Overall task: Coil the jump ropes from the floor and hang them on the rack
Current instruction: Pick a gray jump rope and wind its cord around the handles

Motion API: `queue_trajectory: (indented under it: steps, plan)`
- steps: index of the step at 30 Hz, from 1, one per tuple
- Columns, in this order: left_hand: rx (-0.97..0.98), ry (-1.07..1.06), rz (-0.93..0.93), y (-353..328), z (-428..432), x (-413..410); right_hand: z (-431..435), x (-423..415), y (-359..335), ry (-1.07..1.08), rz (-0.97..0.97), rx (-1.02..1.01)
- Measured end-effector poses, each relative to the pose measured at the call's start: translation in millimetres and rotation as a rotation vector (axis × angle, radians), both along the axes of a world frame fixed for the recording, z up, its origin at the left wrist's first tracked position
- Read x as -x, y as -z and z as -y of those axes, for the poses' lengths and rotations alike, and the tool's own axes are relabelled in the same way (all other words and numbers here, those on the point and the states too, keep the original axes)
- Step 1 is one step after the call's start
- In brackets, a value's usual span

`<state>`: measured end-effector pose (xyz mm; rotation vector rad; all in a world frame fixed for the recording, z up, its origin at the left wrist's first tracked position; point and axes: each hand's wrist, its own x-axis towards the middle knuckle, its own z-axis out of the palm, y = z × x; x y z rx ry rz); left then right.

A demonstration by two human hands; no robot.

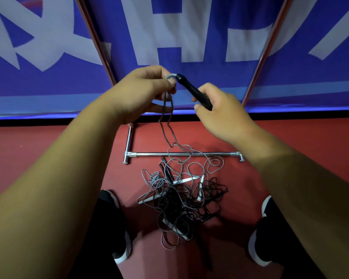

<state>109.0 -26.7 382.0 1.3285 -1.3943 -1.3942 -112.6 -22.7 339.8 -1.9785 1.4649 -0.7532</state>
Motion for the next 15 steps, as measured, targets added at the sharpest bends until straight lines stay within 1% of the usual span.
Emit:
queue_trajectory:
  steps: [3,5,7,10,12,15]
  plan:
    - [-0.139,0.179,-0.209,-3.3,-3.3,-8.4,-0.1,0.8,-1.4,0.013,0.028,-0.028]
    - [-0.17,0.256,-0.316,-7.4,-5.0,-15.0,1.1,1.4,-4.1,0.027,0.093,-0.046]
    - [-0.14,0.239,-0.313,-9.3,-5.9,-17.2,3.8,2.4,-6.9,0.037,0.15,-0.066]
    - [-0.067,0.174,-0.241,-8.5,-5.7,-11.9,5.5,1.4,-6.5,-0.003,0.247,-0.188]
    - [-0.002,0.124,-0.216,-6.5,-5.4,-5.1,3.3,-1.6,-6.5,-0.023,0.346,-0.282]
    - [0.054,0.052,-0.23,-2.3,-5.8,8.9,0.2,-3.7,-8.2,-0.057,0.546,-0.412]
